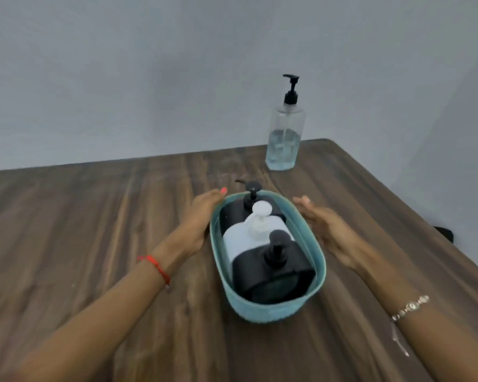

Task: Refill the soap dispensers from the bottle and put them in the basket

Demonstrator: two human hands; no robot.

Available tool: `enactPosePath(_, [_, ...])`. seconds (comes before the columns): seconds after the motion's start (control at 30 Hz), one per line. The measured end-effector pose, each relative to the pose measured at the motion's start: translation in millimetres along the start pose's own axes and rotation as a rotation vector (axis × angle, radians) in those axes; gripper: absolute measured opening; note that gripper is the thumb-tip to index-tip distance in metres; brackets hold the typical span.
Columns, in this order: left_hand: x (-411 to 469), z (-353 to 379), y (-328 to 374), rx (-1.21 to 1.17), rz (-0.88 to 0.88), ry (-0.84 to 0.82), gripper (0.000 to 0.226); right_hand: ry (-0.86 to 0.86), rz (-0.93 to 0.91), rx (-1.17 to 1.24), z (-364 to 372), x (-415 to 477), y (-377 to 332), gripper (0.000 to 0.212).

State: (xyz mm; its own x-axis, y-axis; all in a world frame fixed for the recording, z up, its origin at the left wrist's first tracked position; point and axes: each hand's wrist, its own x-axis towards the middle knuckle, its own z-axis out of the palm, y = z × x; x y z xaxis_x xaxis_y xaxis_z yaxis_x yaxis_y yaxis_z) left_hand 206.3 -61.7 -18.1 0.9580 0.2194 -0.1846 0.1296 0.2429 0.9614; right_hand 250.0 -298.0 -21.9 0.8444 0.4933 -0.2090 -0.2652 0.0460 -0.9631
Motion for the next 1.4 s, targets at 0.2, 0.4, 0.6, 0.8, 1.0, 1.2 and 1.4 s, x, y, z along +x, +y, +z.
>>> enactPosePath(0.2, [-96.6, 15.0, -36.5, -0.226, -0.048, 0.057, 0.036, 0.109, 0.057, 0.152, 40.0, -43.6, 22.2, 0.04])
enactPosePath(0.4, [-112.0, 32.1, -41.0, -0.153, -0.005, 0.184, 0.034, 0.286, 0.005, 0.168, 55.7, -50.6, 18.7, 0.02])
enactPosePath(0.6, [-125.9, -8.5, -29.3, -0.022, 0.07, 0.205, 0.032, 0.318, -0.026, 0.184, 96.8, -51.5, 26.9, 0.018])
enactPosePath(0.8, [-155.0, -78.1, -23.6, -0.027, 0.085, 0.247, 0.028, 0.254, -0.027, 0.14, 166.5, -56.3, 43.7, 0.032])
enactPosePath(1.0, [-190.8, -132.2, -20.9, 0.032, 0.102, 0.309, 0.026, 0.212, 0.009, 0.099, 222.9, -62.0, 58.2, 0.025])
enactPosePath(1.2, [-204.9, -151.0, -11.1, 0.12, 0.045, 0.221, 0.026, 0.187, 0.073, -0.026, 239.7, -68.4, 52.4, 0.021])
enactPosePath(1.4, [-222.4, -155.7, 11.9, 0.477, -0.025, 0.337, 0.061, 0.355, -0.16, -0.563, 245.8, -97.2, 31.5, 0.047])
